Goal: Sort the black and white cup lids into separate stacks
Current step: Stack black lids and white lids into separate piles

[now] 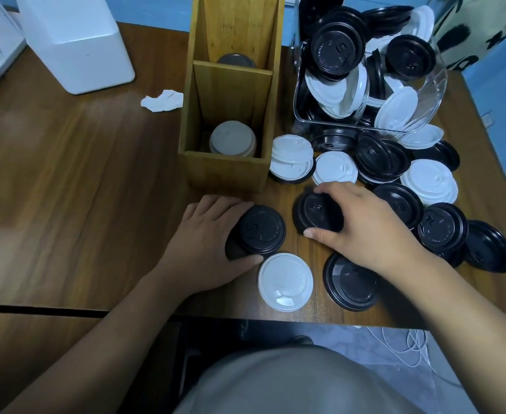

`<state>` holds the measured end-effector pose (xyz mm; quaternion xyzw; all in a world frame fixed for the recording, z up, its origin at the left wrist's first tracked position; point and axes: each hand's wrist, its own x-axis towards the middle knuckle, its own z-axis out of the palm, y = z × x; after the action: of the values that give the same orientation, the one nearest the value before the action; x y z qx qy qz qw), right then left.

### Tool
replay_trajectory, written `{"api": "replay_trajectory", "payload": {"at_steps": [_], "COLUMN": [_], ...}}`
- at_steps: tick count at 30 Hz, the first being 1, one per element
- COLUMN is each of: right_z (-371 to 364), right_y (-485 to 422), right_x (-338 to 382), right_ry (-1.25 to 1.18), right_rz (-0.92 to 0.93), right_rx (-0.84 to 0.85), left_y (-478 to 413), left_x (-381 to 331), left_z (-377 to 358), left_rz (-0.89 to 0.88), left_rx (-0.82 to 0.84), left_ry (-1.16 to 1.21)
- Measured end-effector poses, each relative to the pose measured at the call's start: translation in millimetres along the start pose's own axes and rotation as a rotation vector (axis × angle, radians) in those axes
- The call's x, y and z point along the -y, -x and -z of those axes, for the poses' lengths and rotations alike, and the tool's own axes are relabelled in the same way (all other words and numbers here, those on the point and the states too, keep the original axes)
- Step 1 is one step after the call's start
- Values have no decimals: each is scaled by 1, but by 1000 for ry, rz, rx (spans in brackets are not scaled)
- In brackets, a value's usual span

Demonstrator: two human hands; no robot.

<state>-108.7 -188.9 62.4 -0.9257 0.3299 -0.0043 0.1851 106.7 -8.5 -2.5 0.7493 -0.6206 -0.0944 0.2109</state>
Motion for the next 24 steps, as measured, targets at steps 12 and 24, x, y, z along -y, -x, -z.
{"api": "replay_trajectory", "payload": {"at_steps": [12,24], "right_z": [11,-29], "right_y": [-5,-18], "right_x": [27,47], "right_ry": [-136,-70], "right_rz": [236,353], "right_rx": [-34,138], "left_y": [-1,0], "left_x": [-1,0], "left_z": [1,-1], "left_rz": [5,-8], "left_rx": [-6,-59], "left_ry": [22,83]}}
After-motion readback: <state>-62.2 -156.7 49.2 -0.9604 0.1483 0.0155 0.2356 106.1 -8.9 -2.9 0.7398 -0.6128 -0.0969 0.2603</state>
